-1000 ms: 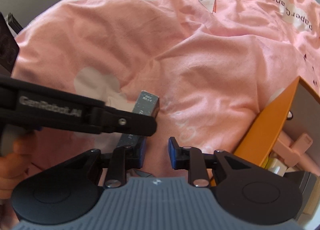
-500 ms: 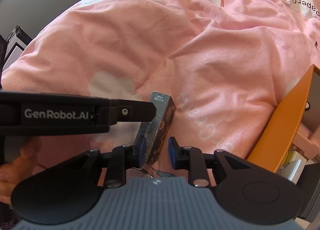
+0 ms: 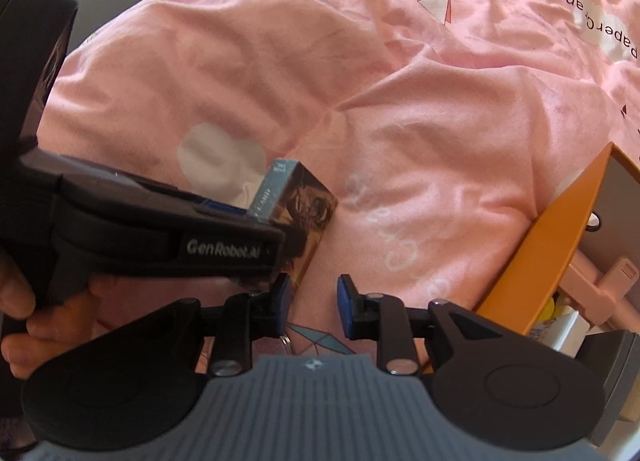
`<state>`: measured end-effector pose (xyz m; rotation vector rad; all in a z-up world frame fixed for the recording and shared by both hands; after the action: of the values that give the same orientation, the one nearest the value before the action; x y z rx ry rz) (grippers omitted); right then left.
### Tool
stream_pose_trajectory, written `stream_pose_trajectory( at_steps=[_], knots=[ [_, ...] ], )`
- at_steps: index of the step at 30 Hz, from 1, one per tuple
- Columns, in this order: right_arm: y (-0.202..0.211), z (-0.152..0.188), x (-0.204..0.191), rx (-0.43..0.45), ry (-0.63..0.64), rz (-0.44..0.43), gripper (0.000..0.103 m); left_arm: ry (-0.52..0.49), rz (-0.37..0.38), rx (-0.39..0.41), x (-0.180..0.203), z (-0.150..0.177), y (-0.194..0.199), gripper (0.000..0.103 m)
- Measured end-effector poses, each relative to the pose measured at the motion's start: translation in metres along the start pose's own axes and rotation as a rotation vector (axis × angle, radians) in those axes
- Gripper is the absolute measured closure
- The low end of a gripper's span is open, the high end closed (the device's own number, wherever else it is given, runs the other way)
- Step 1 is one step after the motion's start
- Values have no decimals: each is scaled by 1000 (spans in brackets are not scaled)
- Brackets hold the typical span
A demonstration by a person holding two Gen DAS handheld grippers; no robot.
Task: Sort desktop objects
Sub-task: 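Grasp the round compact mirror with the right gripper while the left gripper lifts the card box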
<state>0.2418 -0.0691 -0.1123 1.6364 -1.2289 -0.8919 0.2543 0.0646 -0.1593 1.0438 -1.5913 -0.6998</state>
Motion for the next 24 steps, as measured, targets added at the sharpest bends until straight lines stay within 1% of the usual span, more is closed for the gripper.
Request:
stream_pose_trajectory(
  at_steps=[4, 7, 9, 11, 13, 18, 20, 22, 24],
  knots=[
    [-4, 9, -7, -35, 27, -32, 76, -26, -26, 32, 1, 2, 16, 77],
    [-10, 18, -19, -78, 67, -42, 76, -56, -48, 64, 2, 5, 35, 77],
    [-15, 22, -26, -106, 85, -47, 75, -53, -52, 81, -1, 8, 47, 77],
    [-20, 26, -30, -140, 91, -46, 66, -45, -58, 96, -4, 11, 58, 77],
    [-27, 29, -32, -187, 80, -47, 66, -40, -62, 110, -7, 14, 66, 77],
    [-44, 31, -33, -252, 57, -8, 62, -33, -47, 144, -9, 19, 83, 77],
    [-48, 30, -34, -267, 43, -7, 56, -34, -44, 151, -9, 20, 86, 77],
    [-52, 31, -35, -285, 50, 1, 54, -37, -39, 159, -9, 21, 89, 77],
    [-57, 31, -37, -297, 49, 3, 50, -39, -33, 163, -8, 22, 91, 77]
  ],
)
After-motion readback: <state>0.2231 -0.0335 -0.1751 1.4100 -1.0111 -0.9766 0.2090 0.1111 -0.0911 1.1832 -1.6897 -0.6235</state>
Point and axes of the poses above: each gripper's, at about its wrist camera, not at the fingertips, and y roughly against the way its jaws point, x to its right, z to its underside, the point moved 7 cm from there along -y, roughly the way its jaws point, and after that the axes turned 7 degrees about z, right-handed, at the moved point
